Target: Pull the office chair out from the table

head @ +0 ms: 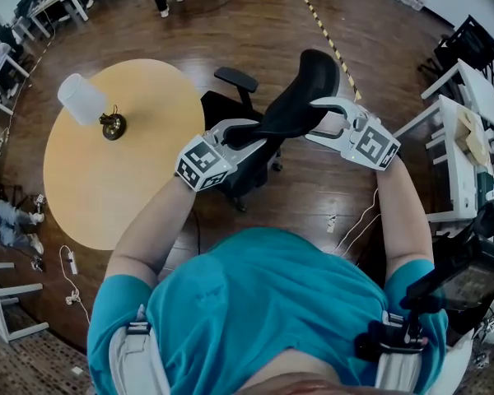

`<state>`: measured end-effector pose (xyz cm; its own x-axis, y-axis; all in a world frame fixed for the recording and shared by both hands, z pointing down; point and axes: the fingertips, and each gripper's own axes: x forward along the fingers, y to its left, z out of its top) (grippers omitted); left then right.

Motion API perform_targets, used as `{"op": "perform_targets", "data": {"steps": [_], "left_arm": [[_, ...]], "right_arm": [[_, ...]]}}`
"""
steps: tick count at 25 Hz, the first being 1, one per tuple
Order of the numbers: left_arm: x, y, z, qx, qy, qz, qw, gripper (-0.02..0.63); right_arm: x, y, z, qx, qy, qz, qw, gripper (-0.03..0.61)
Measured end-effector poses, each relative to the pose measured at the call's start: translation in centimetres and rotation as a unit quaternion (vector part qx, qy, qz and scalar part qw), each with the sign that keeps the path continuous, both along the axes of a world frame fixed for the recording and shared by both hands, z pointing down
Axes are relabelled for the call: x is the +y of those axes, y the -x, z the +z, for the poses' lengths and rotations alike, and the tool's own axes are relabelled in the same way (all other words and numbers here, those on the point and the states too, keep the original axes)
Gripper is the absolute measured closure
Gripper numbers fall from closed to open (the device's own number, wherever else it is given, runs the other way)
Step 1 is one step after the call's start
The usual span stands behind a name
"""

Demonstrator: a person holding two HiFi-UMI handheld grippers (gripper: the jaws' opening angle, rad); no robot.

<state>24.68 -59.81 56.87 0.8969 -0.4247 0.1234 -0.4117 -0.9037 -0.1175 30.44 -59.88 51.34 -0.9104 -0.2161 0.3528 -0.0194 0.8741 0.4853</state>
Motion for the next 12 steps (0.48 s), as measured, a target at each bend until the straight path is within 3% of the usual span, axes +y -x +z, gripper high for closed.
{"op": "perform_targets", "data": {"steps": [10, 12], "left_arm": [[-0.1, -4.8, -0.2, 0.015, 0.005, 0.015, 0.9998, 0.499], [0.0, -6.0, -0.2, 0.018, 0.003, 0.021, 0.9996, 0.497]], "right_arm": [[-0.4, -4.6, -0.6, -0.018, 0.010, -0.016, 1.000, 0.325], [-0.3, -5.6, -0.9, -0.025, 0.029, -0.009, 0.999, 0.322]]}}
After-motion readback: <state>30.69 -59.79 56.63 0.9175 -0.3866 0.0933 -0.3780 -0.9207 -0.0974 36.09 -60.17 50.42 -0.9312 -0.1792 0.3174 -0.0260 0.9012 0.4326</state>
